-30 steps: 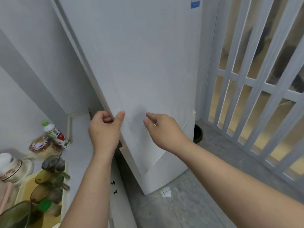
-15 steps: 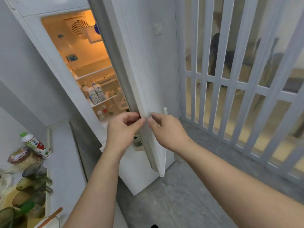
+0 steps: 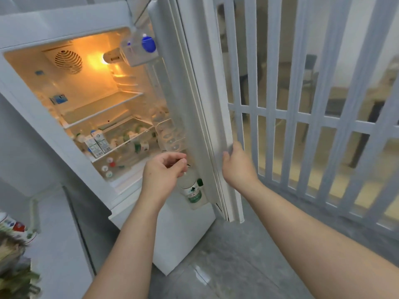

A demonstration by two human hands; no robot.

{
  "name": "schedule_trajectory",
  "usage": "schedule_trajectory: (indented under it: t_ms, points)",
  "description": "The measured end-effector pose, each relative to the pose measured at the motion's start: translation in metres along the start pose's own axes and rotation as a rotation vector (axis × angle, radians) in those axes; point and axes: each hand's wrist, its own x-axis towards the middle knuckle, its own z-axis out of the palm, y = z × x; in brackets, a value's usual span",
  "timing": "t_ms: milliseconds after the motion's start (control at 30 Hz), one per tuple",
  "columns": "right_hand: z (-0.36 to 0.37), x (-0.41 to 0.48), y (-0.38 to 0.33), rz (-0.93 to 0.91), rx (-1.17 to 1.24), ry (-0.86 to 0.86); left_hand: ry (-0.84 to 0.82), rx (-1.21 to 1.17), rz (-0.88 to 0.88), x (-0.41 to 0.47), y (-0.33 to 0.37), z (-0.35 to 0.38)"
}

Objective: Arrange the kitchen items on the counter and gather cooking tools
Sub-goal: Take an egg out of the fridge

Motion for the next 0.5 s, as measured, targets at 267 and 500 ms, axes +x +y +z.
schedule_trajectory:
  t_ms: [267,500]
  points:
    - [-0.005,0.016,0.027,0.154,0.141,0.342,-0.039,-0.005,0.014,0.020,-0.001,0.016]
    - [0.019,0.019,0.018,-0.047,0.081,0.275,-0.005,-0.008,-0.021,0.044,-0.010,0.018]
